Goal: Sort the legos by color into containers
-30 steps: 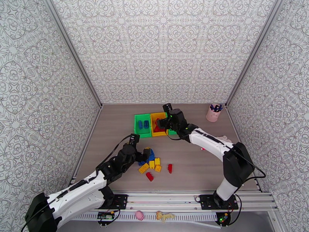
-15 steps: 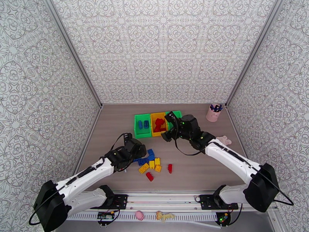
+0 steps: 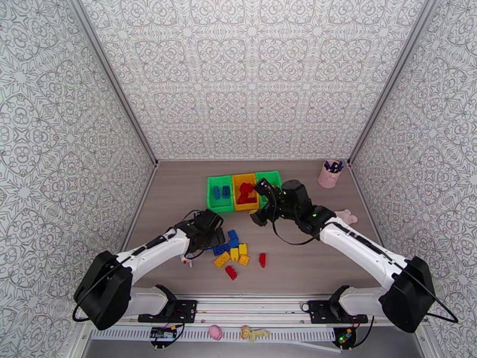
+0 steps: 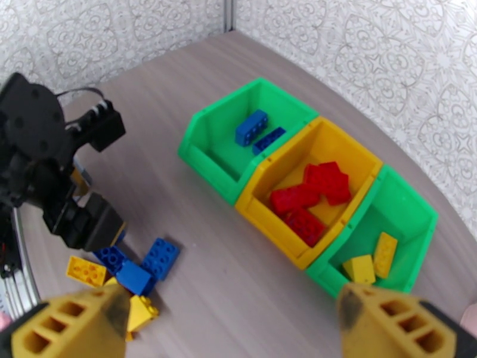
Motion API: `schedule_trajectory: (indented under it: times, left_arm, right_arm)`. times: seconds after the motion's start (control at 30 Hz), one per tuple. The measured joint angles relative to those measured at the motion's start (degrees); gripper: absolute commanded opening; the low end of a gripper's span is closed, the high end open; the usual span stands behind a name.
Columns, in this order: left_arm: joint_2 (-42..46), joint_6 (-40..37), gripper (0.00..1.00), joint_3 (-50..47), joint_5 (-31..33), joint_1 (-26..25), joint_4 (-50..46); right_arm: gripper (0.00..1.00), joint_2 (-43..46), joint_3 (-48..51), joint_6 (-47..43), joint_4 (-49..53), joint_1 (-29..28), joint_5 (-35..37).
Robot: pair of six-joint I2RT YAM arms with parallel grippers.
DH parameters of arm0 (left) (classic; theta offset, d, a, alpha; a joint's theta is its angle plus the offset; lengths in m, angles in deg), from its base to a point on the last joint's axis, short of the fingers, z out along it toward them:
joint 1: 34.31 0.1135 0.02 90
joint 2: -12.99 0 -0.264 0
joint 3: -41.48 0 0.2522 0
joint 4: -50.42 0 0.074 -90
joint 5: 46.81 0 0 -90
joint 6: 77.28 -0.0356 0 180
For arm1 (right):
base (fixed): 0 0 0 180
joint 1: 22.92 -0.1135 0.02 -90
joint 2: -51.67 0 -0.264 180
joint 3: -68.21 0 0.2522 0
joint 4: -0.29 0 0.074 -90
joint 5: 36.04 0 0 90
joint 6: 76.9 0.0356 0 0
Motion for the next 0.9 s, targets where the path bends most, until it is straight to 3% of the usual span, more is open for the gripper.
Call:
schedule_trajectory:
  times: [0.57, 0.9]
  left_arm:
    - [-5.33, -1.86, 0.81, 1.20, -1.29, -0.07, -0.26]
    - [-7.15, -2.82, 0.63, 2.01, -0.90, -0.85, -0.59]
  right_arm:
    - [0.95, -1.40, 0.00, 0.02, 0.00, 0.00, -1.33]
    - [0.95, -1.40, 0.00, 0.04, 0.04, 0.00, -1.31]
